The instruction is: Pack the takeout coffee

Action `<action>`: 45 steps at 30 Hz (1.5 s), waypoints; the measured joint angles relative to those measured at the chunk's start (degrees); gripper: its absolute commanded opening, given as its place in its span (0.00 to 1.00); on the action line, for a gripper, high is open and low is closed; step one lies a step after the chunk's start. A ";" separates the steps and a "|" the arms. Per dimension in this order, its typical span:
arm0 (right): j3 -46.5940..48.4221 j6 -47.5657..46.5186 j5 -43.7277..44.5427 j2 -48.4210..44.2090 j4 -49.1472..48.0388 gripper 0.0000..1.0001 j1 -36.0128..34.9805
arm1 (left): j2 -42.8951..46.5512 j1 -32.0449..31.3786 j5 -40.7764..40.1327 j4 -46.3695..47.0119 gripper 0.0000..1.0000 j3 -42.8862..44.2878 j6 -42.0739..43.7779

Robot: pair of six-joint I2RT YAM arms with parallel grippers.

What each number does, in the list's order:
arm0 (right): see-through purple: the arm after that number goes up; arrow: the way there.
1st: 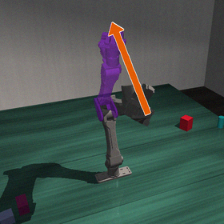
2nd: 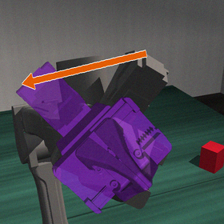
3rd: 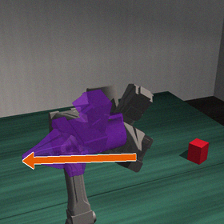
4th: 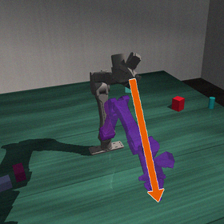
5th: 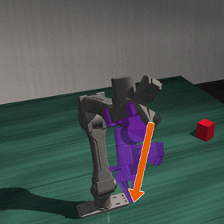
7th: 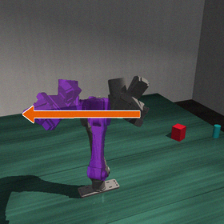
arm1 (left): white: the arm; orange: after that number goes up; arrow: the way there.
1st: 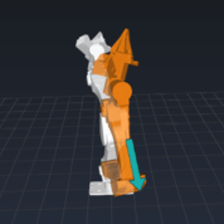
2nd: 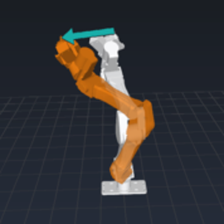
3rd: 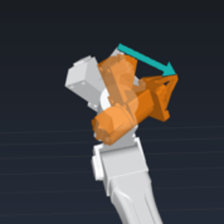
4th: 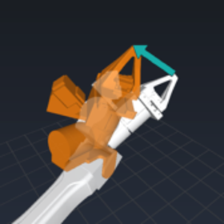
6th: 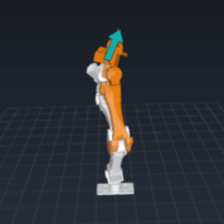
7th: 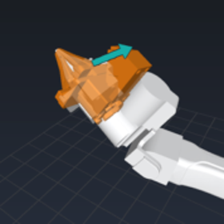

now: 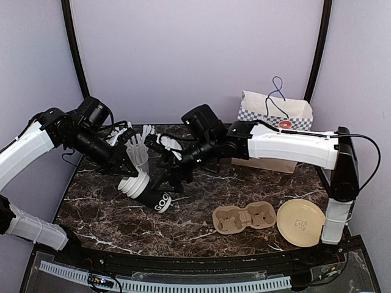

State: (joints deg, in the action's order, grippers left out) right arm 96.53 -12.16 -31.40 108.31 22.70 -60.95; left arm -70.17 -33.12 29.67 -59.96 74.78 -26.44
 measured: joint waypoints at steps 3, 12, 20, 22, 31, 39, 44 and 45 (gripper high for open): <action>0.00 0.04 0.70 1.73 0.07 0.99 -0.72 | 0.00 -0.28 1.44 1.18 0.00 0.02 -0.39; 0.66 11.54 -2.14 3.63 -2.45 0.94 -0.59 | 0.00 -1.60 -2.80 1.75 0.00 0.07 0.52; -9.35 37.16 -8.35 3.32 -17.62 0.83 7.41 | 3.50 -6.99 -10.47 4.90 0.00 -2.34 5.73; -10.12 41.75 -9.38 4.02 -19.63 0.84 8.41 | 5.05 -8.87 -11.08 6.03 0.00 -3.34 6.38; -10.08 54.86 -16.59 5.92 -29.97 0.90 7.48 | 2.54 -14.71 -15.30 7.82 0.00 -3.69 8.02; -11.52 58.95 -18.51 5.92 -33.90 0.83 7.43 | 0.20 -15.96 -18.16 7.78 0.00 -3.52 8.39; -12.02 59.58 -17.88 6.03 -33.29 0.78 7.43 | 0.09 -16.20 -18.38 7.87 0.00 -2.60 8.46; -12.02 59.65 -17.84 6.19 -33.29 0.77 7.43 | 0.07 -16.28 -18.36 7.87 0.00 -2.49 8.48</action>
State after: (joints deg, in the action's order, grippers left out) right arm 84.51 47.48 -49.23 114.50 -10.59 -53.52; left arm -70.11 -49.41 11.31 -52.10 72.29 -17.96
